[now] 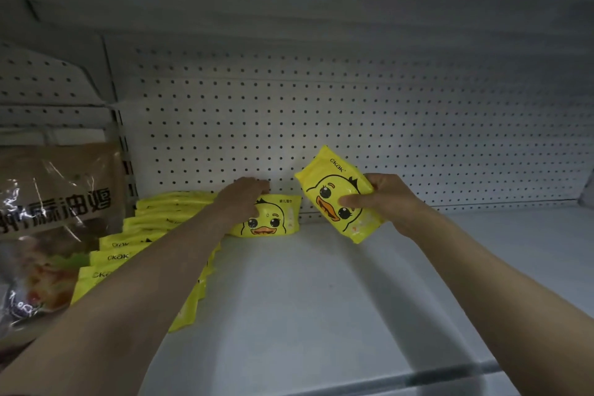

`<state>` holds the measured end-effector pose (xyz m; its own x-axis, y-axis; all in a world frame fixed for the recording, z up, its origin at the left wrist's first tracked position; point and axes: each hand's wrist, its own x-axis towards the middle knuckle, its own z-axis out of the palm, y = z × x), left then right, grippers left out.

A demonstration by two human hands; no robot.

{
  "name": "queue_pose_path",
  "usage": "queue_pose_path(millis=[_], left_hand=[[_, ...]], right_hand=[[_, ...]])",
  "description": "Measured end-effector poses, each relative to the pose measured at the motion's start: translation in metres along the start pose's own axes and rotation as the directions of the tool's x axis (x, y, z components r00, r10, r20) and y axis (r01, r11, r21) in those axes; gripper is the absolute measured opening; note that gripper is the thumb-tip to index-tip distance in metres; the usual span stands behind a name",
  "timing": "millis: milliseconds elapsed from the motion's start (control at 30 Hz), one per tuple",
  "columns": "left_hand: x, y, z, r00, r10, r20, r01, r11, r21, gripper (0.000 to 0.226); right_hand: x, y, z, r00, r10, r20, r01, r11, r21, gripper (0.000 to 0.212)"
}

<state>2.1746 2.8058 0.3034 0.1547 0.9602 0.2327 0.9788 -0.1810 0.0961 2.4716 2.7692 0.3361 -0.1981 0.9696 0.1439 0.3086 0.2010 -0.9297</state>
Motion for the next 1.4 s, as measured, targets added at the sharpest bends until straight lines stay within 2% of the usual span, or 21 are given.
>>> queue_pose_path(millis=[300, 433, 533, 667, 733, 833, 967, 1133, 1300, 1400], left_hand=[[-0.002, 0.005, 0.005, 0.996, -0.015, -0.09, 0.035, 0.974, 0.225, 0.059], [-0.003, 0.007, 0.003, 0.99, -0.084, -0.111, 0.113, 0.95, 0.291, 0.071], [-0.004, 0.007, 0.002, 0.987, -0.096, -0.131, 0.124, 0.965, 0.231, 0.069], [-0.02, 0.004, -0.014, 0.975, -0.161, -0.152, 0.159, 0.987, -0.024, 0.05], [-0.039, 0.001, -0.023, 0.972, -0.189, -0.139, 0.176, 0.98, -0.096, 0.047], [-0.079, -0.003, -0.027, 0.964, -0.224, -0.144, 0.208, 0.971, -0.122, 0.054], [-0.119, -0.01, -0.015, 0.957, -0.244, -0.157, 0.244, 0.97, -0.021, 0.06], [-0.134, -0.014, 0.002, 0.956, -0.188, -0.225, 0.204, 0.978, 0.047, 0.054], [-0.131, -0.011, 0.003, 0.952, -0.2, -0.23, 0.219, 0.974, 0.06, 0.054], [-0.13, -0.009, 0.003, 0.948, -0.216, -0.233, 0.239, 0.968, 0.074, 0.055]], right_hand=[[0.003, 0.009, 0.001, 1.0, 0.008, 0.004, -0.008, 1.0, -0.02, 0.038], [0.005, 0.009, 0.004, 1.0, 0.009, 0.015, -0.008, 0.999, -0.038, 0.041], [0.006, 0.007, 0.006, 0.999, -0.01, 0.039, 0.013, 0.997, -0.08, 0.041], [0.014, -0.001, 0.011, 0.996, -0.055, 0.067, 0.068, 0.975, -0.211, 0.04], [0.021, -0.006, 0.017, 0.993, -0.084, 0.089, 0.108, 0.942, -0.319, 0.041], [0.034, -0.01, 0.036, 0.982, -0.104, 0.155, 0.166, 0.865, -0.474, 0.042], [0.048, -0.006, 0.076, 0.952, -0.118, 0.281, 0.275, 0.733, -0.623, 0.049], [0.06, 0.002, 0.119, 0.927, -0.135, 0.35, 0.343, 0.679, -0.648, 0.056], [0.071, 0.0, 0.13, 0.927, -0.181, 0.329, 0.367, 0.62, -0.693, 0.051], [0.075, -0.001, 0.134, 0.924, -0.228, 0.307, 0.382, 0.555, -0.739, 0.059]])
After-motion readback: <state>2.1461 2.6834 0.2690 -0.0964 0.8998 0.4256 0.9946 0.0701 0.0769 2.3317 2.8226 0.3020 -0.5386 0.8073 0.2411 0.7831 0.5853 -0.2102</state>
